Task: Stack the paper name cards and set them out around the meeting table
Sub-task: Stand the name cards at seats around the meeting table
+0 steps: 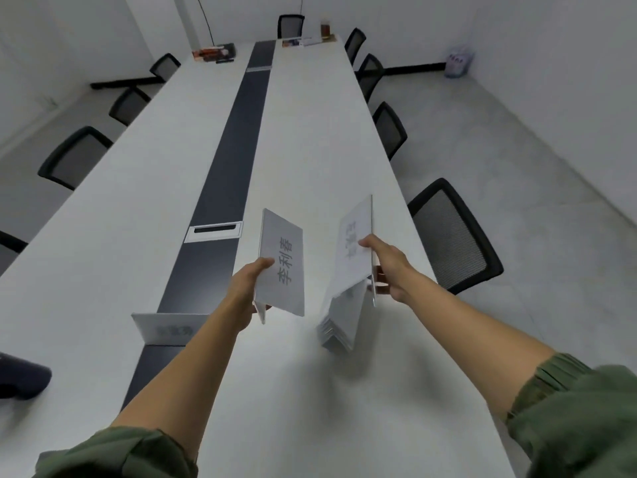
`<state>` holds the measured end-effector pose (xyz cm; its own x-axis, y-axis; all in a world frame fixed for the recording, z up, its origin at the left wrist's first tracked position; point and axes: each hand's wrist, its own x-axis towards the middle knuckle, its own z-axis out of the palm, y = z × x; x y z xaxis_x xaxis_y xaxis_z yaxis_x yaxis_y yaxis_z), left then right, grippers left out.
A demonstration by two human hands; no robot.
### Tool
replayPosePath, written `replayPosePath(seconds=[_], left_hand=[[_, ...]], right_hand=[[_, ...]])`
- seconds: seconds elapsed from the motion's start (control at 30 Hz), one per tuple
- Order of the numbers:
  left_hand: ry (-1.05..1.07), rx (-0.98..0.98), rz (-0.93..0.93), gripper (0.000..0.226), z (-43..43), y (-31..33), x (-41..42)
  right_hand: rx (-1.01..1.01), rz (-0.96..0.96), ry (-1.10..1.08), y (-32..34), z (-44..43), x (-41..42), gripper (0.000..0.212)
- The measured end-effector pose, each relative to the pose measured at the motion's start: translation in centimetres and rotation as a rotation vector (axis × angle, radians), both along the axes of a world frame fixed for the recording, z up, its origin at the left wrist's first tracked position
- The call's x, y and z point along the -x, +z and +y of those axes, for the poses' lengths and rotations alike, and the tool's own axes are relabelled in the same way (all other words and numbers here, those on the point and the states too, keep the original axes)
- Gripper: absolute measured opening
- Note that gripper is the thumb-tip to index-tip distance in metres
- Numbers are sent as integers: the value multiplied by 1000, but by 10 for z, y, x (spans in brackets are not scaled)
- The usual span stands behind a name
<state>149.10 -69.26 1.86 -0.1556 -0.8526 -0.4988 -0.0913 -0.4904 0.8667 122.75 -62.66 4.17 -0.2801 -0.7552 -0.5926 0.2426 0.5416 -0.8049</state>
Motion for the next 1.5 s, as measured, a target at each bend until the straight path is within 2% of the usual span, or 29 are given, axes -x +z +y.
replayPosePath(seconds=[0.07,0.2,0.3,0.4,0.43,0.57,0.7,0.8,0.9,1.1,1.27,1.4,1.5], left_hand=[[-29,66,32,48,1,23,28],[-121,141,88,57,14,56,92],[-192,156,113,62,47,69,155],[-233,148,116,67,90,66,219],[-240,137,114,65,108,63,242],[-262,96,143,35,170,45,330],[-340,32,132,33,229,30,420],[-362,21,84,43,244,32,475],[-382,33,41,62,237,33,517],[-372,27,-1,78,195,15,600],[-360,2,-28,73,142,9,673],[-350,30,-21,55,94,24,727],[-333,27,-48,70,60,32,760]], right_hand=[[41,29,-40,16,13,24,49],[68,97,-120,31,50,81,61],[77,118,-203,32,99,140,43],[35,165,-241,25,153,197,56],[30,176,-247,22,172,217,57],[-22,230,-264,19,243,294,37],[-65,267,-328,14,313,376,37],[-65,280,-371,15,336,427,35],[-66,276,-396,13,338,464,30],[-72,271,-383,-3,309,547,30],[-63,277,-357,-2,253,620,28],[-33,313,-326,13,197,680,30],[-30,311,-293,20,158,713,27]])
